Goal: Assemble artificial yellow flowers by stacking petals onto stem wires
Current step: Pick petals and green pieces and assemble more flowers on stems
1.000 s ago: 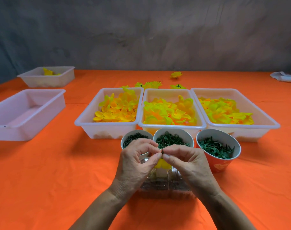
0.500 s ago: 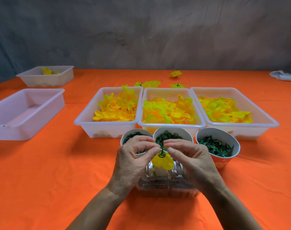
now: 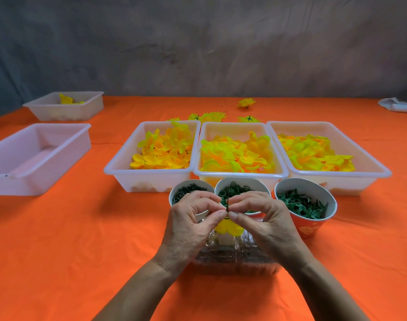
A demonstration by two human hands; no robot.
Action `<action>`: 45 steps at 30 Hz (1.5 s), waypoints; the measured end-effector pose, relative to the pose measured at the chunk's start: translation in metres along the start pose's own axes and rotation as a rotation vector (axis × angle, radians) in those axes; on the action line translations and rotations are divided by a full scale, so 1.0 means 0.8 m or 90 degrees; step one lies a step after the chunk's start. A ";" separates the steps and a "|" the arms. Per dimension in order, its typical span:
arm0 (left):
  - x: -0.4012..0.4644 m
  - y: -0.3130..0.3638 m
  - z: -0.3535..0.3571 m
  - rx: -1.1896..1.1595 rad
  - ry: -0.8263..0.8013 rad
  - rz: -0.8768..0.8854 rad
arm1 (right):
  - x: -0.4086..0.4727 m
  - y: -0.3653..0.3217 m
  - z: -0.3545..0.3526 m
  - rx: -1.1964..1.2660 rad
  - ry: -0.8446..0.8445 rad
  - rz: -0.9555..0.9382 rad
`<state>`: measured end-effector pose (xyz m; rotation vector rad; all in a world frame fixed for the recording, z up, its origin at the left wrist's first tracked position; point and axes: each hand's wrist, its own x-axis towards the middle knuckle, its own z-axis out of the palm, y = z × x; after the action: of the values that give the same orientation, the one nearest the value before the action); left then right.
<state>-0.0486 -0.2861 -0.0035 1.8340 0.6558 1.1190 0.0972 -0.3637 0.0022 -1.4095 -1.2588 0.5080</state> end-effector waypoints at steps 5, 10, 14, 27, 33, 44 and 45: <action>-0.002 -0.001 0.002 -0.002 0.001 0.011 | -0.001 0.005 0.001 0.017 -0.003 -0.003; 0.001 0.000 -0.001 -0.021 -0.007 -0.033 | 0.003 0.004 -0.004 0.078 -0.015 0.020; -0.001 -0.001 -0.003 -0.058 0.009 -0.043 | 0.004 0.000 -0.012 0.109 0.000 0.024; -0.002 -0.009 0.007 -0.018 -0.001 0.034 | 0.002 0.001 -0.008 -0.022 -0.034 -0.005; -0.003 -0.008 0.011 -0.007 0.021 0.061 | 0.004 0.006 -0.009 -0.018 -0.038 -0.007; -0.005 -0.008 0.011 -0.043 0.026 0.017 | 0.106 -0.001 -0.029 -0.222 0.049 0.069; -0.004 -0.007 0.010 -0.044 0.027 0.014 | 0.120 0.006 -0.027 -0.278 0.036 0.081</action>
<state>-0.0428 -0.2893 -0.0121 1.7672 0.6145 1.1834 0.1500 -0.2875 0.0362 -1.8644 -1.2872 0.2834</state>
